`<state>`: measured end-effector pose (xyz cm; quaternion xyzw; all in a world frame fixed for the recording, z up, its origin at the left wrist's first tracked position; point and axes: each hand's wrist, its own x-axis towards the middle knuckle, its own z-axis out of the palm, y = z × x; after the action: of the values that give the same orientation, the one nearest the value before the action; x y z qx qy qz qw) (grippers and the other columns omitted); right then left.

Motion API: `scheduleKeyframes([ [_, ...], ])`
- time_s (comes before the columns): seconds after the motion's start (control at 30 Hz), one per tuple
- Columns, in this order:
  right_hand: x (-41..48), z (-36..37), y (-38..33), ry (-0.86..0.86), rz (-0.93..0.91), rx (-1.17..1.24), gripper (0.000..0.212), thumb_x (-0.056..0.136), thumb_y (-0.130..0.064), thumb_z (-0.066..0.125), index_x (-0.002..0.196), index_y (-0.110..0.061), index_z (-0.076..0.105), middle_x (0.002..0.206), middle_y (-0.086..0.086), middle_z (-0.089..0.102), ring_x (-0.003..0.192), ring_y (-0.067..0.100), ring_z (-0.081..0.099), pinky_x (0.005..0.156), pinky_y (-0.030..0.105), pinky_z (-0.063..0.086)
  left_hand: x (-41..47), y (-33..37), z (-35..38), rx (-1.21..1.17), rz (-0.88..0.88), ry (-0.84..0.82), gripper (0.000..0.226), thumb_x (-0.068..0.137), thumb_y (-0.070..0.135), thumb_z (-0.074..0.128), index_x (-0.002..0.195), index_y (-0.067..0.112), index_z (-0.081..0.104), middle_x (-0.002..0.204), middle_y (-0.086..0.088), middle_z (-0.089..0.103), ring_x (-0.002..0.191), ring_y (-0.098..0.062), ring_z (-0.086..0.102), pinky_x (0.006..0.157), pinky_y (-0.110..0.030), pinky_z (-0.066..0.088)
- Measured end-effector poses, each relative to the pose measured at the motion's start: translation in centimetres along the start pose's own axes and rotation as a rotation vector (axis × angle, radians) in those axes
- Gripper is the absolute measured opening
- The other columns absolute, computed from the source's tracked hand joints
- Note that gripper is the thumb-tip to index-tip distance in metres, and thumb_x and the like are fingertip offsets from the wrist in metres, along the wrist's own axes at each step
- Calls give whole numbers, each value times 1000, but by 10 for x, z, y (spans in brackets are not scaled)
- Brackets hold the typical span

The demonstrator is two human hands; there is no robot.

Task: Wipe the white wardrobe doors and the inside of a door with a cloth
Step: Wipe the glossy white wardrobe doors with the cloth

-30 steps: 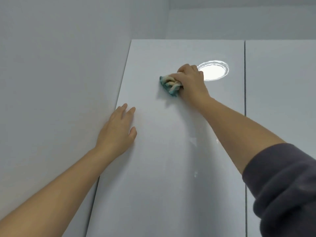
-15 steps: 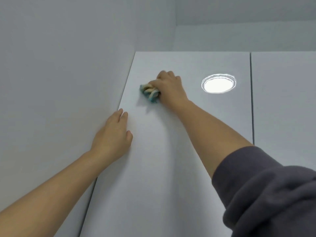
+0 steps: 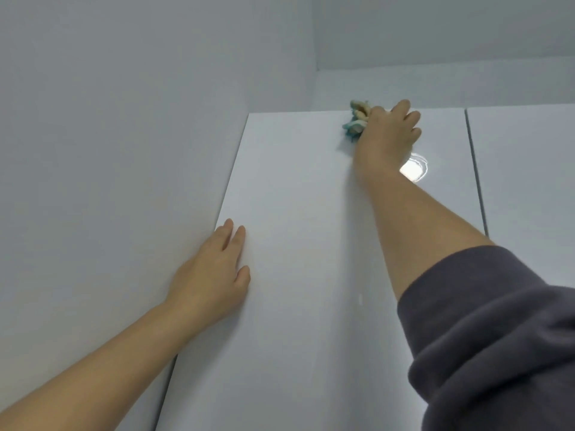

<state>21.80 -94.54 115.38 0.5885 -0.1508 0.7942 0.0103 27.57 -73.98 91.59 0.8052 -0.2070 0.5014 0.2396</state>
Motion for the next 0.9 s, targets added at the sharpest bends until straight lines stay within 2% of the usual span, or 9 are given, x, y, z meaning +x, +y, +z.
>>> scheduleKeyframes([
  [0.13, -30, 12, -74, -57, -190, 76, 34, 98, -6, 36, 119, -17, 60, 137, 9, 40, 120, 32, 40, 91, 38, 35, 2, -4, 2, 8, 27, 19, 66, 100, 36, 34, 157, 26, 2, 163, 11, -11, 150, -6, 3, 113, -28, 27],
  [0.27, -60, 23, -121, -102, -367, 129, 32, 94, -5, 42, 114, -20, 62, 131, 6, 44, 115, 29, 43, 87, 35, 33, 1, -10, 2, -6, 52, 18, 67, 100, 37, 35, 156, 28, 0, 162, 12, -12, 149, -5, 1, 114, -25, 24],
  [0.47, -66, 21, -105, -125, -607, 92, 29, 87, -1, 48, 107, -18, 60, 120, 5, 47, 108, 30, 43, 81, 35, 30, 3, -14, 0, -34, 56, 9, 68, 99, 48, 35, 156, 30, 1, 161, 16, -12, 149, -2, 0, 116, -23, 18],
  [0.6, -34, 10, -47, -98, -541, 66, 28, 89, -5, 47, 107, -20, 63, 115, 6, 49, 103, 30, 45, 76, 34, 29, 4, -16, -1, -71, 56, -4, 68, 97, 55, 31, 156, 31, 5, 161, 18, -9, 148, 0, 1, 117, -22, 14],
  [0.67, -17, 2, -14, -91, -467, 34, 29, 90, -6, 46, 109, -20, 64, 116, 7, 49, 104, 32, 45, 78, 36, 31, 3, -16, 0, -80, 53, -3, 68, 97, 55, 30, 156, 31, 6, 161, 19, -8, 148, 1, 2, 117, -23, 15],
  [0.77, 2, -11, 33, -57, -332, 2, 30, 88, -4, 45, 106, -18, 64, 115, 10, 48, 105, 33, 44, 77, 35, 27, 2, -15, 1, -66, 47, -2, 68, 97, 54, 29, 156, 31, 4, 160, 19, -10, 148, 1, 0, 117, -24, 16],
  [0.9, -1, -11, 46, -15, -213, -39, 31, 82, 4, 46, 101, -15, 63, 112, 11, 48, 101, 32, 44, 74, 35, 26, -2, -12, 2, -36, 29, 3, 68, 98, 54, 27, 156, 32, -1, 160, 20, -15, 148, 2, -3, 117, -24, 18],
])
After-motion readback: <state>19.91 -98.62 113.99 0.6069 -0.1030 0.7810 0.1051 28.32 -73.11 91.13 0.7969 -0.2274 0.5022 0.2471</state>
